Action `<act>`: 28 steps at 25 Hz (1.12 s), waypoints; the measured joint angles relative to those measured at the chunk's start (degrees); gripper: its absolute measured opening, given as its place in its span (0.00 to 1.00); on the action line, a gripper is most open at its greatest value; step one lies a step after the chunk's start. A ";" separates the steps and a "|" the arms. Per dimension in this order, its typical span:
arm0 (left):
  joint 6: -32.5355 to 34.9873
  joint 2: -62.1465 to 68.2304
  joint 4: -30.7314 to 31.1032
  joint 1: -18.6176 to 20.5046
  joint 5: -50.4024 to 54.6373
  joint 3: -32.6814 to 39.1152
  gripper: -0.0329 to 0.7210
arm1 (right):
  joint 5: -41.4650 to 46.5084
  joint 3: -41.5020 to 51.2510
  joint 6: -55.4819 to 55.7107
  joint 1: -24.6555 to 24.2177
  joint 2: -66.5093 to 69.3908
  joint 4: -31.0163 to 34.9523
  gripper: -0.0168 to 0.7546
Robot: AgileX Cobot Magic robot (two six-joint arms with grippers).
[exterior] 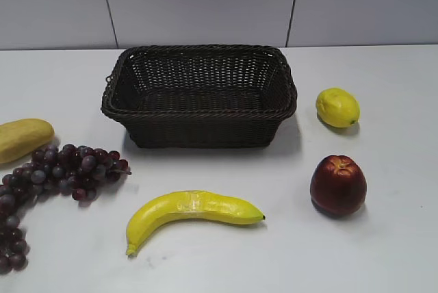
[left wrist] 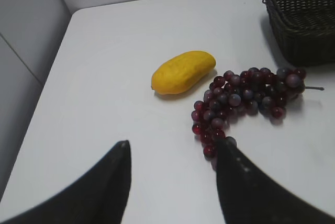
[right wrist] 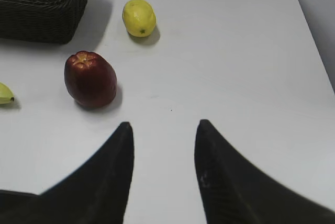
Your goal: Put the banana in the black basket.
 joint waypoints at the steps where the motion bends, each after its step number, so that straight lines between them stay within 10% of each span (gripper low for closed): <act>1: 0.32 2.21 0.00 0.00 0.00 -0.91 0.72 | 0.00 0.00 0.00 0.00 0.00 0.00 0.41; 17: 13.97 41.38 -4.54 -1.23 -7.63 -21.96 0.71 | 0.00 0.00 0.00 0.00 0.00 0.00 0.41; 28: 15.13 58.29 -0.52 -24.50 -8.17 -30.27 0.69 | 0.00 0.00 0.00 0.00 0.00 0.00 0.41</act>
